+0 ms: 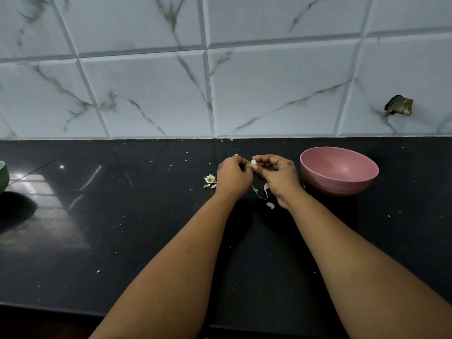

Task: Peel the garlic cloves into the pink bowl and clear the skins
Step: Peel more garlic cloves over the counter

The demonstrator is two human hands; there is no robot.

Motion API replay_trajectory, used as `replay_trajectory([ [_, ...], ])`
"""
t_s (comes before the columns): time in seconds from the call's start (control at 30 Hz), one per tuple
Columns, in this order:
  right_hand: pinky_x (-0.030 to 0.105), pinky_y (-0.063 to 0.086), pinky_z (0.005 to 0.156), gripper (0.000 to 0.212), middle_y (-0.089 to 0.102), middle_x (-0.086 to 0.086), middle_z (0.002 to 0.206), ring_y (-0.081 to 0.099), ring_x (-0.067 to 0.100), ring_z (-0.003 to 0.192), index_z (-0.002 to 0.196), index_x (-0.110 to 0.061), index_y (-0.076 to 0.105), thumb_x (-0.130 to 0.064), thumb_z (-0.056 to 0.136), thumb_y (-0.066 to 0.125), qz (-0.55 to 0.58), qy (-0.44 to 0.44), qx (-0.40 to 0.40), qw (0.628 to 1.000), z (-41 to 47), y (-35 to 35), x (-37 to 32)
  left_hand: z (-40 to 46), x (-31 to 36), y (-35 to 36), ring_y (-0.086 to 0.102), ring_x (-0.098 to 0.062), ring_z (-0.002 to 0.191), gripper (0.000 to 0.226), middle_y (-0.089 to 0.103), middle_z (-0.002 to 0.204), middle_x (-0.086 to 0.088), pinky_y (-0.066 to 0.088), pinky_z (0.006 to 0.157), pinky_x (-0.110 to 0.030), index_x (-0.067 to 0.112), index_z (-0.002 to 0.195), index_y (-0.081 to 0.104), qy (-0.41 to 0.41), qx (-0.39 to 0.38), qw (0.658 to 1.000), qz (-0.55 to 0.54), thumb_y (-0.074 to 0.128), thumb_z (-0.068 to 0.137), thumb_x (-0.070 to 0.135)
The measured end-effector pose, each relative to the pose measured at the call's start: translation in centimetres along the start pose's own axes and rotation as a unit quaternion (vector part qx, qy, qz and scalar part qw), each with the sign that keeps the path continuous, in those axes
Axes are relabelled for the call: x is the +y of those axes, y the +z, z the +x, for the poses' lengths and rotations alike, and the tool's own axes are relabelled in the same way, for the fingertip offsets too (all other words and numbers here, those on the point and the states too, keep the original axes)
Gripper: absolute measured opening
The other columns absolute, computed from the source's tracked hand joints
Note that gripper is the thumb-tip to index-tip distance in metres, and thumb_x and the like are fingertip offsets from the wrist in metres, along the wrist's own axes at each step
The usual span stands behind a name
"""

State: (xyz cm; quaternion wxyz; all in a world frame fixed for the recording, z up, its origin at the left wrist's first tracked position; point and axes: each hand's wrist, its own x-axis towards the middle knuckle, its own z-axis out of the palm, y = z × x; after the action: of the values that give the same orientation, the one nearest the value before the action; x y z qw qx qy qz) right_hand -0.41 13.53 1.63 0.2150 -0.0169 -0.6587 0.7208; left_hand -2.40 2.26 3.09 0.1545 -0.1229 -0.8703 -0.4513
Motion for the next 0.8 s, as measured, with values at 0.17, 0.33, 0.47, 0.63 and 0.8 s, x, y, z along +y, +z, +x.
replay_trajectory([
  [0.17,0.016,0.052,0.068,0.017,0.068,0.004,0.084,0.064,0.01,0.077,0.096,-0.012,0.07,0.001,0.086,0.066,0.012,0.012,-0.016,1.0,0.07,0.13,-0.16,0.08,0.05,-0.02,0.056,-0.014,0.079,0.013,0.069,0.085,-0.004,0.037,0.072,-0.022,0.007,0.092,0.067,-0.001,-0.002,1.0,-0.004,0.056,0.09,0.014],
  [0.33,0.02,0.054,0.069,0.024,0.067,0.007,0.089,0.065,0.012,0.079,0.098,-0.017,0.069,0.004,0.09,0.059,0.029,0.027,-0.028,0.999,0.17,0.02,-0.29,0.09,0.16,0.03,0.054,-0.013,0.077,0.014,0.065,0.082,0.0,0.037,0.072,-0.023,0.009,0.095,0.067,0.0,-0.008,1.0,-0.022,0.055,0.093,0.015],
  [0.47,0.016,0.053,0.063,0.02,0.067,0.006,0.087,0.065,0.009,0.074,0.1,-0.012,0.069,0.003,0.091,0.059,0.056,0.039,-0.028,0.997,0.05,-0.08,-0.44,0.4,-0.17,0.33,0.065,-0.022,0.08,0.011,0.07,0.082,-0.003,0.05,0.07,-0.033,0.014,0.088,0.067,-0.038,-0.032,0.994,-0.093,0.058,0.092,0.019],
  [0.63,0.017,0.055,0.068,0.017,0.068,0.009,0.091,0.066,0.012,0.082,0.103,-0.007,0.068,0.001,0.092,0.058,0.079,0.051,-0.034,0.995,0.01,-0.02,-0.49,0.38,-0.45,0.33,0.064,-0.014,0.073,0.014,0.07,0.078,0.001,0.052,0.07,-0.03,0.015,0.087,0.069,-0.049,-0.035,0.99,-0.128,0.065,0.09,0.028],
  [0.8,0.018,0.055,0.069,0.015,0.069,0.007,0.088,0.067,0.011,0.078,0.099,-0.009,0.067,0.0,0.089,0.062,0.132,0.074,-0.045,0.987,-0.24,0.18,-0.79,0.61,-0.73,0.19,0.064,-0.014,0.068,0.008,0.07,0.073,-0.004,0.056,0.074,-0.032,0.01,0.08,0.07,-0.107,-0.048,0.953,-0.279,0.068,0.088,0.012],
])
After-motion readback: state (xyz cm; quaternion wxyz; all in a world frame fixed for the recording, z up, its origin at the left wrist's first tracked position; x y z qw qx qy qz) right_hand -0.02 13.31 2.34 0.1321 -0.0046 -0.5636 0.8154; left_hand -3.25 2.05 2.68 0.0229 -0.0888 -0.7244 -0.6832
